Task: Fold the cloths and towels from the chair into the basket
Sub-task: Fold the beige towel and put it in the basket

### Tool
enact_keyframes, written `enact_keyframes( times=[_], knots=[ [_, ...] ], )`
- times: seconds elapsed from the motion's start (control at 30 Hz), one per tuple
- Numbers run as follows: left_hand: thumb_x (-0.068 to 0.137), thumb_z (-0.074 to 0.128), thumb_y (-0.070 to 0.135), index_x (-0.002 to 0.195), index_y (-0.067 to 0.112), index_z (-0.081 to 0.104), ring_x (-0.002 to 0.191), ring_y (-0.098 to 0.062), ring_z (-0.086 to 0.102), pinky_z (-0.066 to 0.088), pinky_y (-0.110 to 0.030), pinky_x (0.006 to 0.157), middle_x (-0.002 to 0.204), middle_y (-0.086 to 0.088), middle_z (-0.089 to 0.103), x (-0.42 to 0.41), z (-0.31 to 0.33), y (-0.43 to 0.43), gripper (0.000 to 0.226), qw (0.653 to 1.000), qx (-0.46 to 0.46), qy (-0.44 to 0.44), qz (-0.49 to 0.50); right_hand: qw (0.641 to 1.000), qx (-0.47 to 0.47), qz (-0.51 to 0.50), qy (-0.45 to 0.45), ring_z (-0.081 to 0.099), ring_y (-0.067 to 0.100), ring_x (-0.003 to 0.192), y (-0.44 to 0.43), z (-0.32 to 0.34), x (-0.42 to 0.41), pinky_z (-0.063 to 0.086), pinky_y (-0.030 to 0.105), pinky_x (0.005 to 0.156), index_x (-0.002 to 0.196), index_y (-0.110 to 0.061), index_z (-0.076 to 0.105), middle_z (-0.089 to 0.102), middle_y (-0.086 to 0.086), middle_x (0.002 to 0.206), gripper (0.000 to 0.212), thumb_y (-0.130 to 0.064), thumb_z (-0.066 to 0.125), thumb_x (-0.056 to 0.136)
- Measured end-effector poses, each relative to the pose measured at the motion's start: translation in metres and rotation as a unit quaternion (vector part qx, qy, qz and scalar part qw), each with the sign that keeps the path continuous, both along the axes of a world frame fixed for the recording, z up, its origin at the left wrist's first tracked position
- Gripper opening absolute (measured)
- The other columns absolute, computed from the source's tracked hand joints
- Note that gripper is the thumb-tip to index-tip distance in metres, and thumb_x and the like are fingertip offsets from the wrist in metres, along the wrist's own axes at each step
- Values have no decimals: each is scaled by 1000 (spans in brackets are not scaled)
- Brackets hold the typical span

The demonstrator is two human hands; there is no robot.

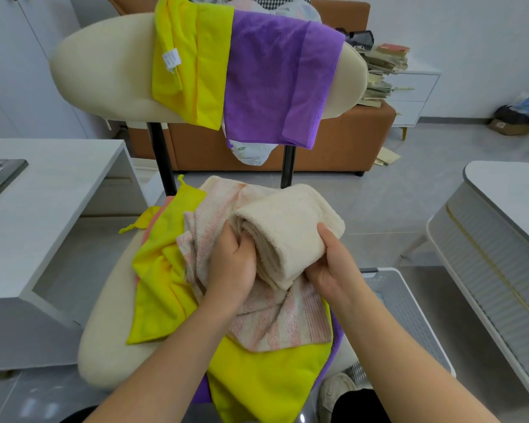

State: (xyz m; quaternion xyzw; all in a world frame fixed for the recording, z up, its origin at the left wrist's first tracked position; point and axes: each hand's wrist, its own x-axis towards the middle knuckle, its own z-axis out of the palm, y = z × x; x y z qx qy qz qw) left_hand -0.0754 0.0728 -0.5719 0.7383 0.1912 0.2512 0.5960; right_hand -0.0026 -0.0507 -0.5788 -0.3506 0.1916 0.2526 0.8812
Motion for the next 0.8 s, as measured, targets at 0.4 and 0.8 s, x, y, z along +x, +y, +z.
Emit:
enact_keyframes(
  times=[0.4,0.8],
  knots=[
    [96,35,45,112,30,63,104,-14,62,50,-38,88,110,5,69,0,9,0,36,935,-353,-7,-31,993,-38,1,-115,65,21,101,-3,2,-4,54,39,86,115,-13,55,66,7,113,28,-8,61,88],
    [88,60,12,110,32,53,102,-11,62,51,-31,86,110,7,64,-8,27,33,31,970,-198,24,-137,917,-200,222,-264,66,18,97,-41,18,16,51,39,92,112,-14,59,69,4,106,49,-29,73,67]
  ],
)
